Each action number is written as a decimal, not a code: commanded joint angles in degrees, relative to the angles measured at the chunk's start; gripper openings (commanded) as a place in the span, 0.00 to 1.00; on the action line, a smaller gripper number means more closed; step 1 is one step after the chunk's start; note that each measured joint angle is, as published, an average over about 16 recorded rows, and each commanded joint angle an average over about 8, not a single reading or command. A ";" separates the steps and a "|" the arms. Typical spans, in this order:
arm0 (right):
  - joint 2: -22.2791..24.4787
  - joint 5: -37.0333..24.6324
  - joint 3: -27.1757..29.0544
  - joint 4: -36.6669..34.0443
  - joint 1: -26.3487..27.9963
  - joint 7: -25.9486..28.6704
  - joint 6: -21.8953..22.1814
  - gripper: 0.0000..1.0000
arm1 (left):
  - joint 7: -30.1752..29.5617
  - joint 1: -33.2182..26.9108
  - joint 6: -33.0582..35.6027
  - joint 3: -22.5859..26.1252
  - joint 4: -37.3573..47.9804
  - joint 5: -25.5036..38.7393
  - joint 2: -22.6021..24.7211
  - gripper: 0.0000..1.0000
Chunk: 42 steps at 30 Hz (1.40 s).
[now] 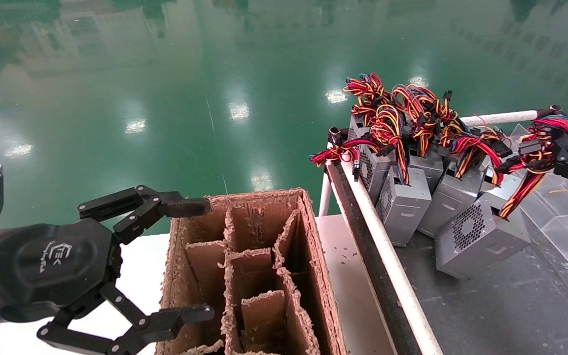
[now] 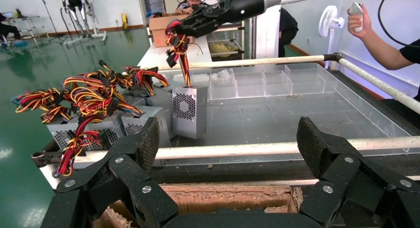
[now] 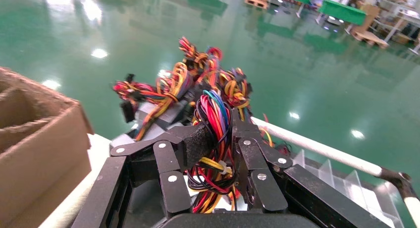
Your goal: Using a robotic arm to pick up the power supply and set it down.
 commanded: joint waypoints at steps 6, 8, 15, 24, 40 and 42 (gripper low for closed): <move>-1.90 0.34 -0.32 0.11 -0.47 -0.27 3.31 1.00 | 0.00 0.00 0.00 0.01 0.00 0.00 0.00 1.00; -2.34 0.42 -0.45 0.10 -0.66 -0.33 3.51 1.00 | 0.00 0.00 0.00 0.01 0.00 -0.01 0.00 1.00; -3.14 0.65 -0.84 0.09 -1.23 -0.43 3.88 1.00 | 0.01 0.00 -0.01 0.02 0.00 -0.01 -0.01 1.00; -3.21 0.82 -1.01 0.10 -1.44 -0.25 3.48 1.00 | 0.01 -0.01 -0.01 0.02 0.00 -0.02 -0.01 1.00; -2.92 4.45 1.55 0.19 0.03 -2.35 -4.33 1.00 | 0.02 -0.01 -0.02 0.04 0.00 -0.03 -0.02 1.00; -2.79 5.26 2.33 0.18 0.09 -3.47 -6.55 1.00 | 0.02 -0.01 -0.02 0.04 0.01 -0.04 -0.02 1.00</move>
